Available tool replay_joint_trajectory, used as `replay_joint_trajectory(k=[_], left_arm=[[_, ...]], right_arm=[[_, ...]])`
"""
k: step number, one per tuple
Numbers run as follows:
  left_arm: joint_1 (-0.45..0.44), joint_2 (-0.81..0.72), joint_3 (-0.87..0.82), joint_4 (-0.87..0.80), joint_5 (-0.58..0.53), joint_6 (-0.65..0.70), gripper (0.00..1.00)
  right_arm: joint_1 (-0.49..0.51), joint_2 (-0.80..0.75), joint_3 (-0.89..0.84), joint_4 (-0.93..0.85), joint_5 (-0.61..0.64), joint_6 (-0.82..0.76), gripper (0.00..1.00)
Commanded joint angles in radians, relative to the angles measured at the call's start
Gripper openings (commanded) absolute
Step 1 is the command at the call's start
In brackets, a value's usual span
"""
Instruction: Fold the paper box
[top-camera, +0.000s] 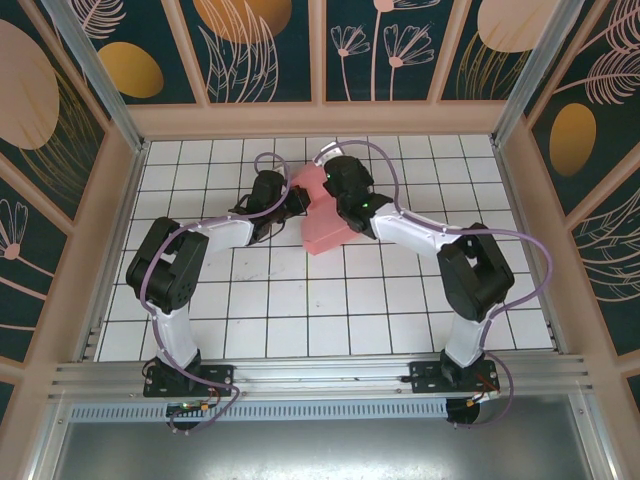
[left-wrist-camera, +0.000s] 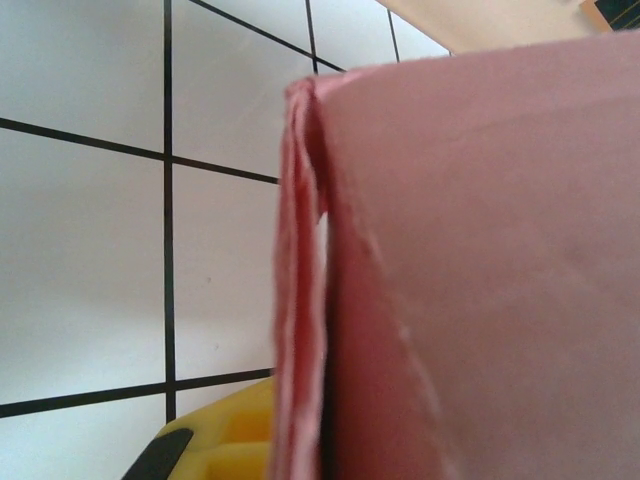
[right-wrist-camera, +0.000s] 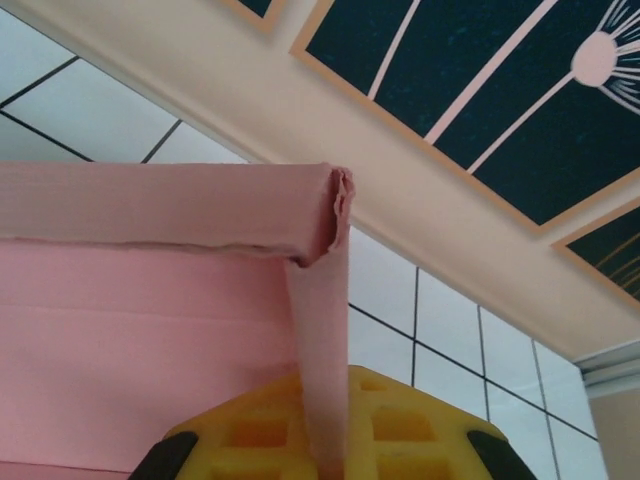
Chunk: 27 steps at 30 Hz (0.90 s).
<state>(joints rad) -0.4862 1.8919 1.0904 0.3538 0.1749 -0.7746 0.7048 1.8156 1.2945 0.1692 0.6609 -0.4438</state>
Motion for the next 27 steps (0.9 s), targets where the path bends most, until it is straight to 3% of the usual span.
replay_joint_trajectory(k=[1,8,10,12,15,18,22,27], left_arm=[[-0.009,-0.013,0.020,0.051,0.046,0.006,0.00],[-0.009,-0.022,0.017,0.044,0.041,0.010,0.00],[-0.009,-0.022,0.018,0.042,0.039,0.009,0.00],[-0.009,-0.021,0.019,0.042,0.040,0.012,0.00],[-0.009,-0.021,0.019,0.037,0.035,0.012,0.00],[-0.008,-0.017,0.022,0.038,0.038,0.011,0.00],[-0.009,-0.012,0.026,0.043,0.043,0.008,0.00],[-0.009,-0.009,0.028,0.045,0.044,0.006,0.00]], right_arm=[[0.014,0.039,-0.016,0.111,0.146,-0.059,0.00],[0.026,0.056,-0.055,0.187,0.149,-0.127,0.00],[0.024,0.038,-0.044,0.128,0.071,-0.073,0.00],[0.002,-0.011,-0.025,0.018,-0.101,0.081,0.11],[-0.042,-0.081,-0.027,-0.048,-0.352,0.212,0.44],[-0.073,-0.129,-0.032,-0.073,-0.506,0.272,0.60],[-0.091,-0.179,-0.050,-0.083,-0.571,0.293,0.71],[-0.092,-0.232,-0.071,-0.099,-0.569,0.286,0.77]])
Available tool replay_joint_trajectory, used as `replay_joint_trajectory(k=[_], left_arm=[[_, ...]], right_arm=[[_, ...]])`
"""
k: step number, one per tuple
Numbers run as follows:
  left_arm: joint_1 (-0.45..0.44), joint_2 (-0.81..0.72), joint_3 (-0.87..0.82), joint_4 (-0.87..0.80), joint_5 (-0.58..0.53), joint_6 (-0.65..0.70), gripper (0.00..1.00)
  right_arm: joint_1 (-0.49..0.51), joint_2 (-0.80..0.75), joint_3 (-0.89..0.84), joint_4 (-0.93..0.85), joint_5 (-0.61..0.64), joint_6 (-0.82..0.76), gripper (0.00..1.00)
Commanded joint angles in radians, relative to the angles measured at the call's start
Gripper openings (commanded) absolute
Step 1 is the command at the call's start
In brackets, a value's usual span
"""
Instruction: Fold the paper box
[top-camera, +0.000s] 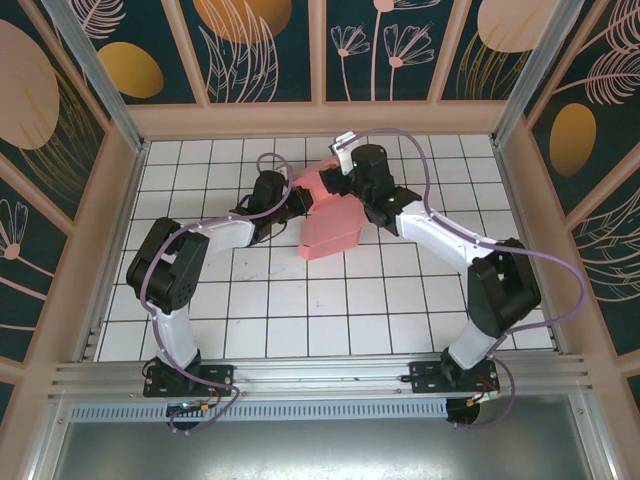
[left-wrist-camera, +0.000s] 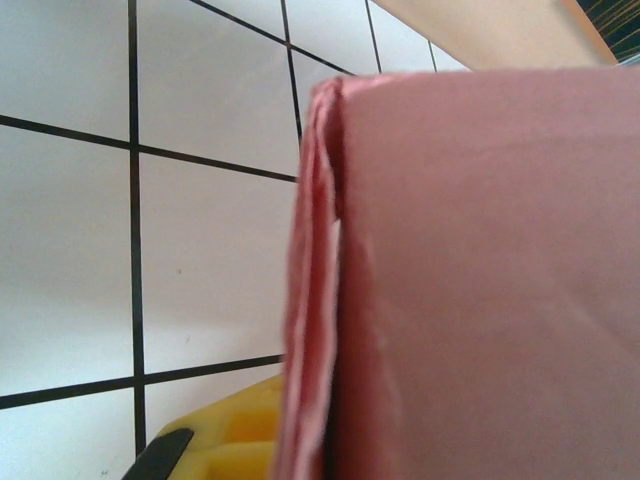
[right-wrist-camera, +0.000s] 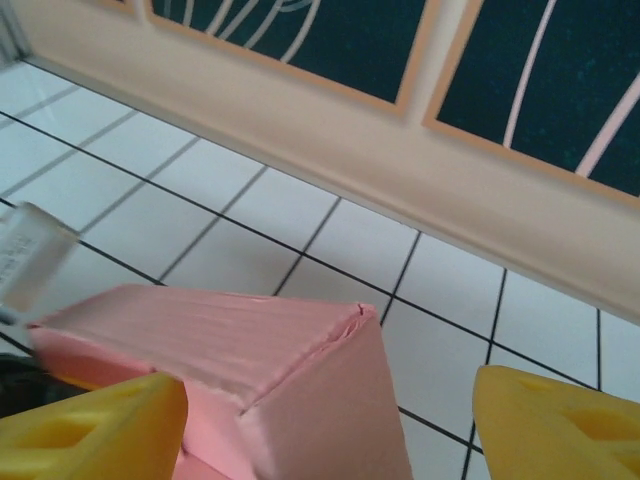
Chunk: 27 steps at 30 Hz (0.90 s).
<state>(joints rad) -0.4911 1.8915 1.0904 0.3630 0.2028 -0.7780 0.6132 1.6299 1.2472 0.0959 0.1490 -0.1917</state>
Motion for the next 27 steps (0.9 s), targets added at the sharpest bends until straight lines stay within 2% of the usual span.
replay_joint_trajectory(k=[1,8,12,15,18,23,27], left_arm=[[-0.004,-0.009,0.028,0.036,0.017,0.010,0.00],[-0.003,-0.015,0.033,0.004,0.002,0.037,0.00],[0.010,-0.029,0.088,-0.141,-0.002,0.179,0.00],[0.023,-0.022,0.191,-0.375,0.018,0.336,0.00],[0.025,0.010,0.317,-0.648,-0.007,0.491,0.00],[0.025,0.073,0.481,-1.045,-0.154,0.664,0.00],[0.025,0.102,0.528,-1.297,-0.288,0.698,0.00]], right_arm=[[-0.001,-0.059,-0.027,-0.025,-0.066,0.034,0.78],[-0.031,-0.186,-0.120,0.049,-0.184,0.105,0.83],[-0.061,-0.250,-0.179,0.074,-0.221,0.159,0.83],[-0.105,-0.290,-0.221,0.079,-0.216,0.163,0.83],[-0.130,-0.320,-0.252,0.077,-0.230,0.168,0.83],[-0.161,-0.344,-0.289,0.078,-0.255,0.179,0.83],[-0.176,-0.342,-0.307,0.086,-0.275,0.188,0.83]])
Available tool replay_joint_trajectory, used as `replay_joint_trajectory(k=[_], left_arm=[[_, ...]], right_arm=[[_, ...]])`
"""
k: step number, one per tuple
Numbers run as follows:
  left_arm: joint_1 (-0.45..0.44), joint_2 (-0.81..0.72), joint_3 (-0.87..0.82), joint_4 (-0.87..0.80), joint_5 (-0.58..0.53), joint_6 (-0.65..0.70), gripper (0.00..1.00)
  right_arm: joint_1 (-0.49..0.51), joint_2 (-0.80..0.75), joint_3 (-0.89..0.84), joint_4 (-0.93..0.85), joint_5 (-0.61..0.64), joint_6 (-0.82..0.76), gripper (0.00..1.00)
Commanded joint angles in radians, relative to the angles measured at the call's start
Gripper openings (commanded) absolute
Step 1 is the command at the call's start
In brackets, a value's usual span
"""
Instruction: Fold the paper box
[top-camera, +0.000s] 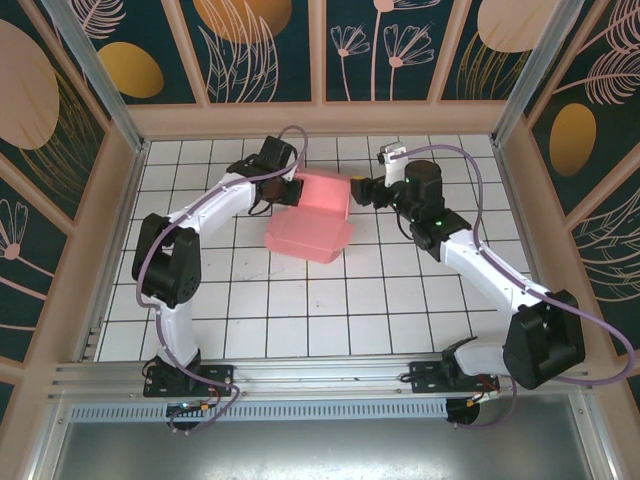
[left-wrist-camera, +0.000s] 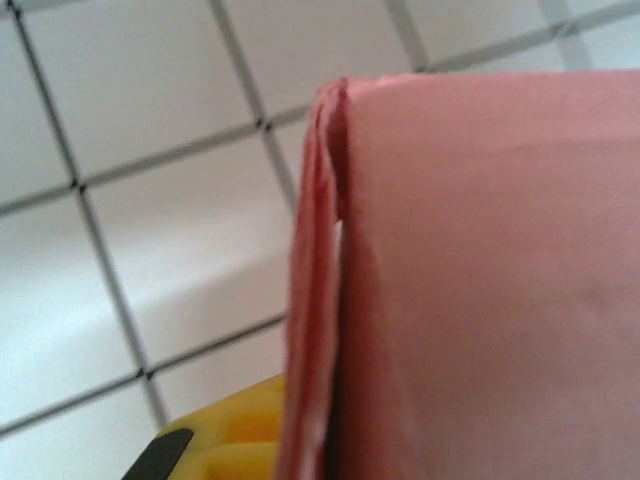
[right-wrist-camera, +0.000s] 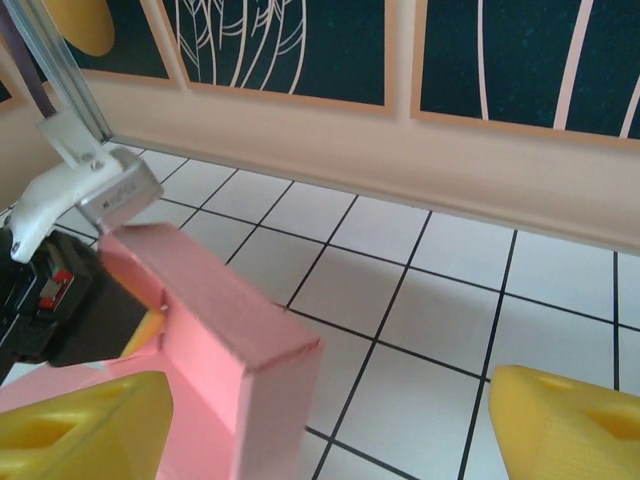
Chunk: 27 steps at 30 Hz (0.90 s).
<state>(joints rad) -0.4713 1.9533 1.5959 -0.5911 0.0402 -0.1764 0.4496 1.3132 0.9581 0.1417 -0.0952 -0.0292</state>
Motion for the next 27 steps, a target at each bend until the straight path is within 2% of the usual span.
replay_joint_trajectory(k=[1,4,8,16,19,20,23,27], left_arm=[[0.005,0.038,0.018,-0.385,-0.138,0.104,0.00],[0.005,0.038,0.002,-0.494,-0.160,0.109,0.00],[0.005,0.039,0.004,-0.548,-0.198,0.087,0.00],[-0.001,0.126,0.007,-0.627,-0.100,0.132,0.00],[-0.006,0.155,0.016,-0.634,-0.108,0.161,0.00],[-0.009,0.165,0.019,-0.633,-0.117,0.164,0.02],[-0.010,0.186,0.027,-0.633,-0.115,0.172,0.20],[-0.010,0.190,0.080,-0.636,-0.130,0.163,0.28]], right_arm=[[-0.018,-0.022,-0.020,0.041,-0.037,0.026,0.83],[-0.030,-0.010,-0.020,0.041,-0.063,0.026,0.83],[-0.039,0.010,-0.016,0.042,-0.087,0.020,0.83],[-0.048,0.017,-0.065,0.084,-0.075,0.032,0.83],[-0.057,0.020,-0.076,0.095,-0.081,0.038,0.83],[-0.058,0.021,-0.075,0.095,-0.081,0.038,0.83],[-0.061,0.023,-0.072,0.092,-0.081,0.032,0.83],[-0.063,0.023,-0.068,0.090,-0.084,0.029,0.83]])
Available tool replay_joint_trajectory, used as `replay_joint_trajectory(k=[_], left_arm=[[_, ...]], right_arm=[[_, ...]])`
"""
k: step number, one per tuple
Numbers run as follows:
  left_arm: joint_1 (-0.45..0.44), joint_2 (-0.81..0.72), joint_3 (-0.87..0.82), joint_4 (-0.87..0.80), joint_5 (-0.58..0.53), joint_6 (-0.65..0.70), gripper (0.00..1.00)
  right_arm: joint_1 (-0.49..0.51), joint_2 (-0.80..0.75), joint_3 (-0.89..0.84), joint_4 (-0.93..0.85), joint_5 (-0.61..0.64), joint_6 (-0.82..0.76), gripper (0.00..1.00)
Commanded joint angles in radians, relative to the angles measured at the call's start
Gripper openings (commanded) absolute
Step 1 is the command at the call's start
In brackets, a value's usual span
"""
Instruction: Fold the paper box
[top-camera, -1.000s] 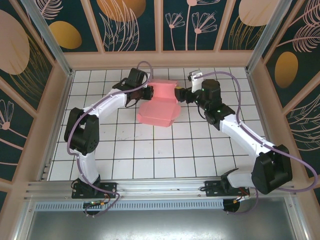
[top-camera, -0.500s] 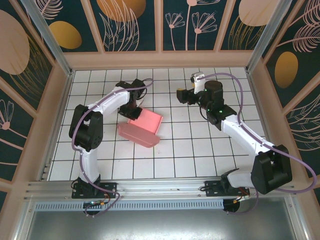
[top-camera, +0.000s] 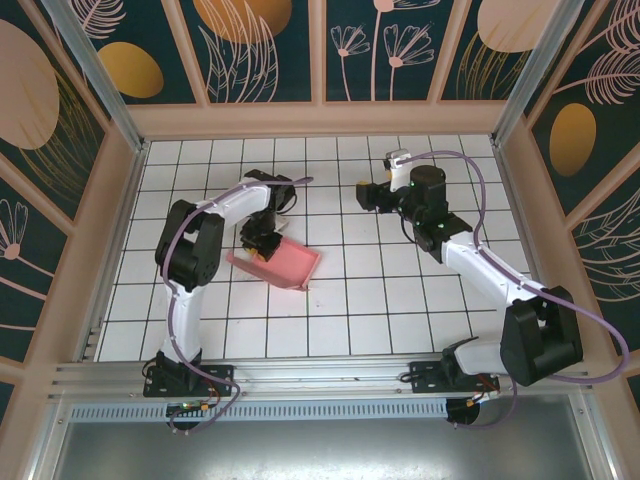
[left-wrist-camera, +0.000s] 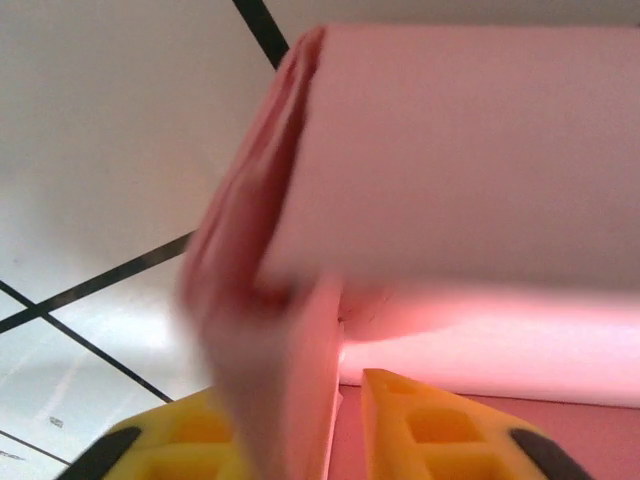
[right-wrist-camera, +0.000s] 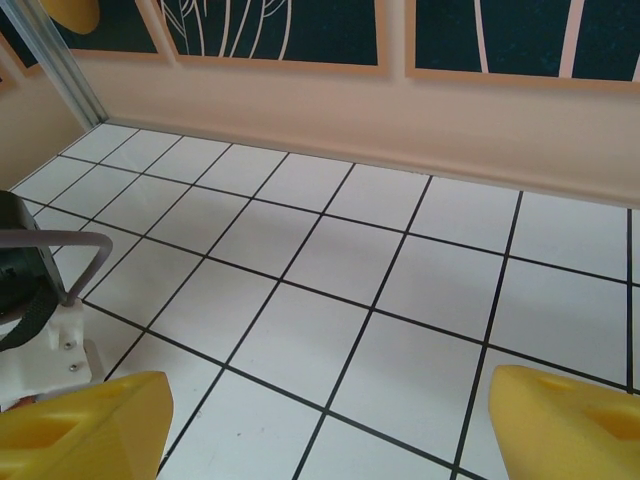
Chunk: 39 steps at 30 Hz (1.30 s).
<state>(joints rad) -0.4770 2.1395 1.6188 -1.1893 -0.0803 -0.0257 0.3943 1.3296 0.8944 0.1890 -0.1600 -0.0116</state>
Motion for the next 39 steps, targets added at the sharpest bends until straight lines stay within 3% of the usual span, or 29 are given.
replay_joint_trajectory(k=[1,3,8,13,15,21,23,29,34,39], left_arm=[[-0.005,-0.004,0.080,-0.036,-0.005,0.007,0.28],[-0.004,-0.027,0.125,-0.026,0.013,0.000,0.30],[-0.005,-0.088,0.172,0.009,0.025,-0.013,0.48],[0.027,-0.283,0.024,0.235,-0.100,-0.100,0.65],[0.051,-0.392,-0.048,0.354,-0.150,-0.171,0.76],[0.174,-0.741,-0.330,0.585,-0.190,-0.316,0.98],[0.206,-0.837,-0.410,0.620,-0.229,-0.366,0.99],[0.283,-1.054,-0.616,0.725,-0.148,-0.463,0.98],[0.284,-1.078,-0.640,0.737,-0.102,-0.471,0.99],[0.282,-1.088,-0.670,0.797,-0.032,-0.452,0.99]], right_arm=[[-0.006,0.009,-0.005,0.044,-0.022,0.012,0.83],[-0.008,0.016,-0.004,0.044,-0.029,0.012,0.83],[-0.008,0.048,0.018,0.045,-0.070,0.018,0.83],[0.000,0.109,0.068,-0.005,-0.072,0.016,0.83],[0.016,0.139,0.089,-0.028,-0.069,0.008,0.83],[0.118,0.257,0.137,-0.067,-0.003,-0.071,0.84],[0.168,0.295,0.158,-0.067,0.003,-0.084,0.85],[0.314,0.453,0.241,-0.025,-0.013,-0.038,0.89],[0.389,0.581,0.319,-0.041,-0.004,-0.044,0.90],[0.383,0.658,0.349,-0.033,0.026,0.007,0.90]])
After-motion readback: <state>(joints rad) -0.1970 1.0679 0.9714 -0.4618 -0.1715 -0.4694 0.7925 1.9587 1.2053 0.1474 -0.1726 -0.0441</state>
